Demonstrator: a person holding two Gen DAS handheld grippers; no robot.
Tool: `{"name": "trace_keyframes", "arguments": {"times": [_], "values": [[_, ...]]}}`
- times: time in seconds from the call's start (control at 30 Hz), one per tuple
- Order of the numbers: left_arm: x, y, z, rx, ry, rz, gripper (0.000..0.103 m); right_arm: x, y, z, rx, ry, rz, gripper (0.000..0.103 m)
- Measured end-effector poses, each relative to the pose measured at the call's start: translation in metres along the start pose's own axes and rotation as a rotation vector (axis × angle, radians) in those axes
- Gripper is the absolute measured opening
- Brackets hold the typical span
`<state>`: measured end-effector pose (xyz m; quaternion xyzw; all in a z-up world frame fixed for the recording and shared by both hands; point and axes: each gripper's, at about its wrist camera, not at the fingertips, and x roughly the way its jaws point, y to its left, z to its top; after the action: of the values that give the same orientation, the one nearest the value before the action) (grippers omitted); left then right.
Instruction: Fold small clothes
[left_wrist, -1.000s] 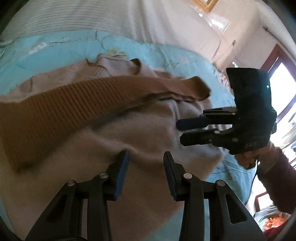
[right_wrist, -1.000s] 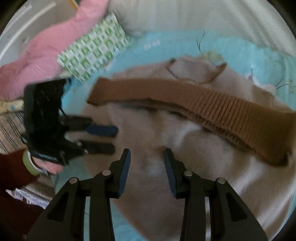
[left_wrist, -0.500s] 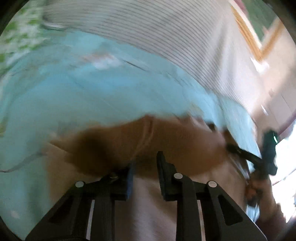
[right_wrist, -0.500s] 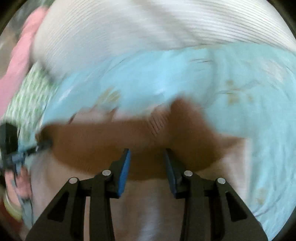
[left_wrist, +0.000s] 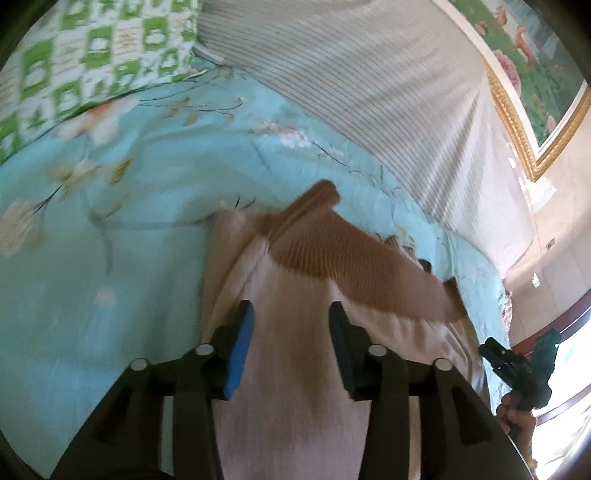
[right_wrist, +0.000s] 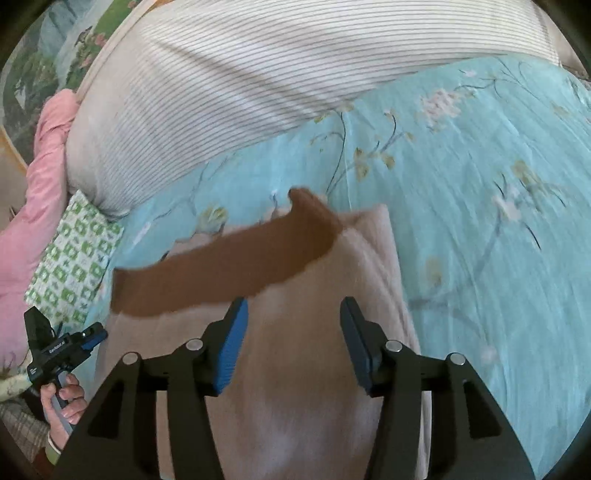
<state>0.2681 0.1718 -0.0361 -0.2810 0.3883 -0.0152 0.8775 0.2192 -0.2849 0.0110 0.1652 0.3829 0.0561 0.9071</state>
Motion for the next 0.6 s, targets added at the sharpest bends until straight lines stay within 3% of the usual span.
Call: {"name": "trace_keyframes", "arguments": {"times": [0.3, 0.6], "values": [[-0.062, -0.008, -0.075, -0.039, 0.021, -0.071, 0.047, -0.049, 0.018, -0.059, -0.020, -0.023, 0.027, 0.063], [-0.077, -0.020, -0.141, -0.064, 0.103, -0.105, 0.050, -0.066, 0.029, -0.112, 0.006, 0.020, 0.050, 0.068]]}}
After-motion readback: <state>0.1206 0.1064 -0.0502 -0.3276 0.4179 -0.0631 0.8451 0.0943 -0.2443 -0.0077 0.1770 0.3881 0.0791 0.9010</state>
